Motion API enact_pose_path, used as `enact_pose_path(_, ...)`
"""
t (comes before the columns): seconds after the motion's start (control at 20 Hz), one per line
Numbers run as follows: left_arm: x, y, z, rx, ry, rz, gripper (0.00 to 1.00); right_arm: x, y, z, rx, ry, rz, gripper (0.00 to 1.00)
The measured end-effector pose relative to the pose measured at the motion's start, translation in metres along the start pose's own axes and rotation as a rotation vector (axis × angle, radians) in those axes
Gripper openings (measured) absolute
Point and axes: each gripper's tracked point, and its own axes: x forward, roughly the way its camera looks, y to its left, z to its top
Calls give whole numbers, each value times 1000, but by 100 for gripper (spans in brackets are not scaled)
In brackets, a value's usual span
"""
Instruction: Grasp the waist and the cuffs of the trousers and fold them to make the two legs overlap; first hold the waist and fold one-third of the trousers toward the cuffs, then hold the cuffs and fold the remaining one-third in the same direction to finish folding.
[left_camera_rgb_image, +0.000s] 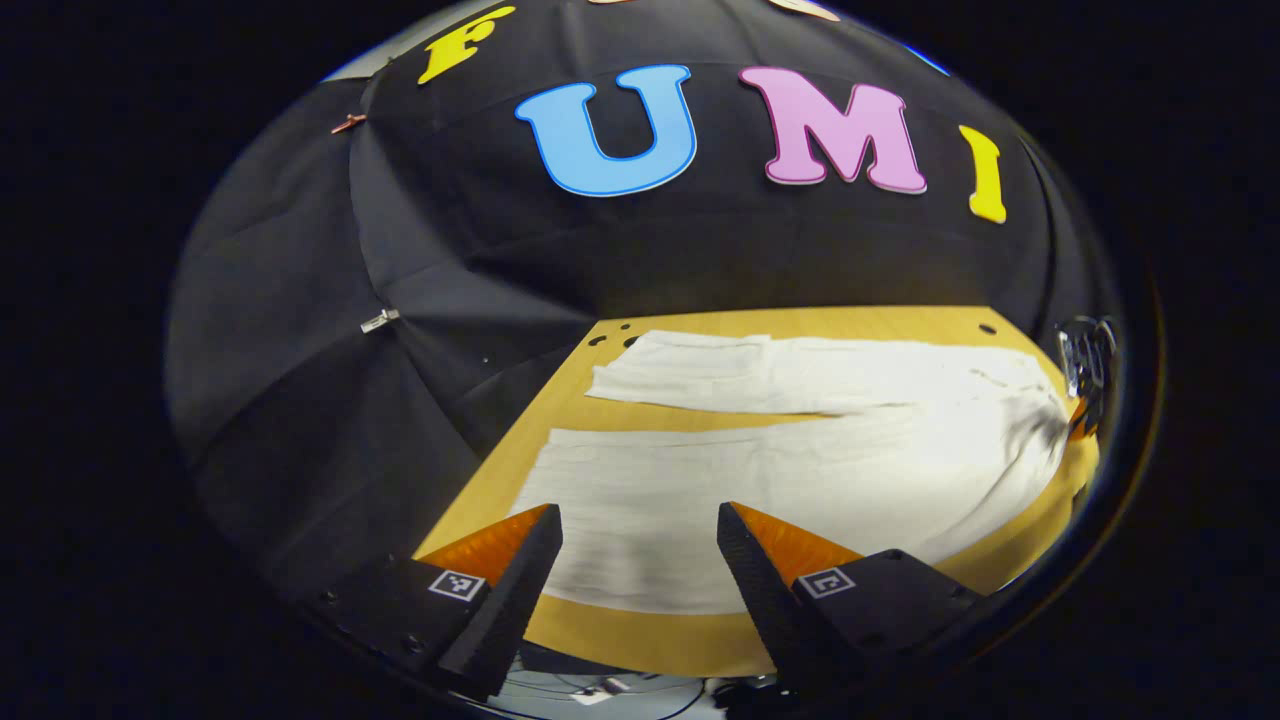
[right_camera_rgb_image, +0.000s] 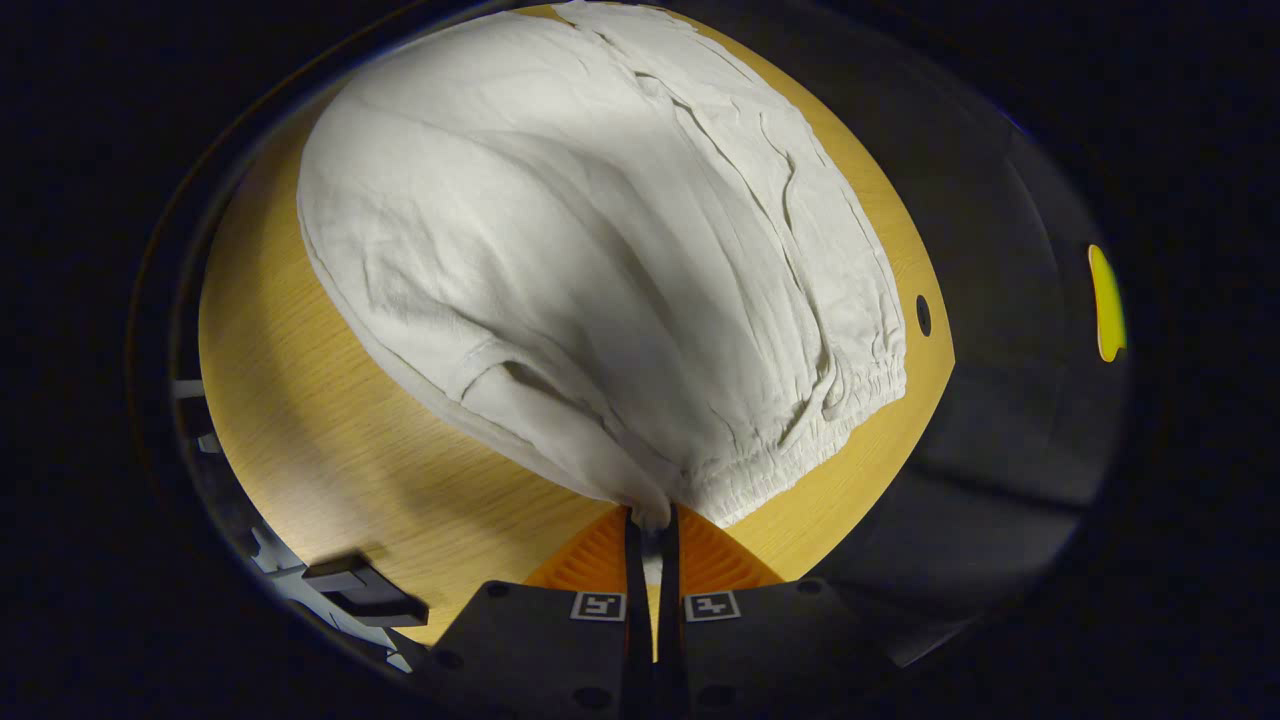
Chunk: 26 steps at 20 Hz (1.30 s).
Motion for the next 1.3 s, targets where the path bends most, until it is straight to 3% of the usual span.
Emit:
enact_pose_path(0.2,15,50,-44,212,96,-27,97,0,-2,-2,-39,-1,-3,7)
enact_pose_path(0.5,34,86,-112,655,240,-160,96,0,-2,-3,-57,15,-11,7)
enact_pose_path(0.65,52,101,-132,794,273,-224,96,0,-3,-2,-83,16,-24,6)
enact_pose_path(0.85,77,132,-149,933,336,-237,96,-1,-3,-2,-94,17,-28,6)
enact_pose_path(1.05,106,146,-151,1143,332,-281,96,0,-3,-3,-101,13,-27,6)
enact_pose_path(1.3,121,120,-140,1298,256,-344,76,-1,-3,-3,-123,10,-41,6)
